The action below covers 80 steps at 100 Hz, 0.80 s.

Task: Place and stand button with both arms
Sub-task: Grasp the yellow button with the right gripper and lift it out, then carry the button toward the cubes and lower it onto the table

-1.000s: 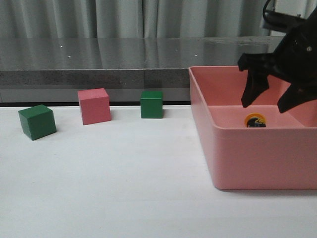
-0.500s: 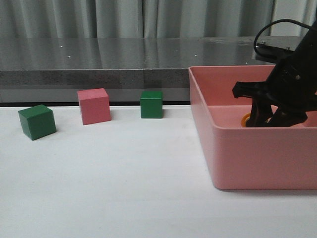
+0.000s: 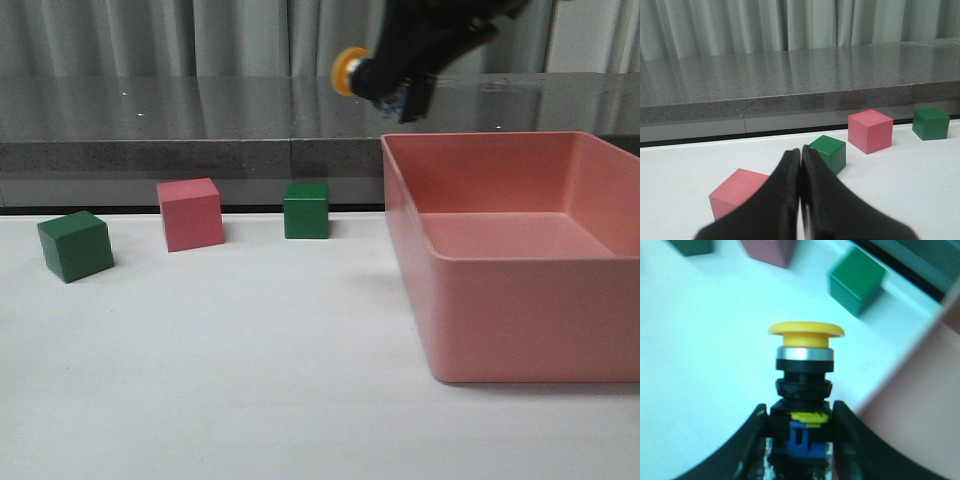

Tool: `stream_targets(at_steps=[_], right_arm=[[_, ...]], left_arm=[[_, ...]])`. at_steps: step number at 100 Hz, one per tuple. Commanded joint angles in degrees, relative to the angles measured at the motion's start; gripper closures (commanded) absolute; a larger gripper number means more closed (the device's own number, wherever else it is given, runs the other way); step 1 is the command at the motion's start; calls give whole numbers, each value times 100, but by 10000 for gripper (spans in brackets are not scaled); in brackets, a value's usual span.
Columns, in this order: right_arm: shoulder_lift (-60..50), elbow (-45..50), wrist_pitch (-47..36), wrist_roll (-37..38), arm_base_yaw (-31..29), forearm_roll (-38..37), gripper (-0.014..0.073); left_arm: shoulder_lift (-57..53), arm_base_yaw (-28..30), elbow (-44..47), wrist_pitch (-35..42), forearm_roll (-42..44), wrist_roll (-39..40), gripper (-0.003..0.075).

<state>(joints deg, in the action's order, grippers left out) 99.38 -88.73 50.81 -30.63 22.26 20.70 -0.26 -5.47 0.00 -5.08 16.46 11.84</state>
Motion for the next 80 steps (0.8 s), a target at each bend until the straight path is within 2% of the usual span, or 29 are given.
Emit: stream_targets(at_steps=[1,17,27,49,70,80], right_arm=[[31,-627,257,-908,339,250,662],[838,-1365,605,-2172,946,244,662],[1397,-1672,643,-2607,1223,184,662],[2267,-2009,456,-2751,1588,-478,662],[2598,-2028,333,-2751,1629,-538,660],[2603,-2028,333,-2751,1629,-532,602]], left_arm=[[-181,-45,254,425,10,51,740],[-181,-45,254,425,10,51,740],[-181,-45,254,425,10,51,740],[-181,-45,254,425,10,51,740],[-181,-45,254,425,10,51,740],[-181,-45,254,425,10,51,740]])
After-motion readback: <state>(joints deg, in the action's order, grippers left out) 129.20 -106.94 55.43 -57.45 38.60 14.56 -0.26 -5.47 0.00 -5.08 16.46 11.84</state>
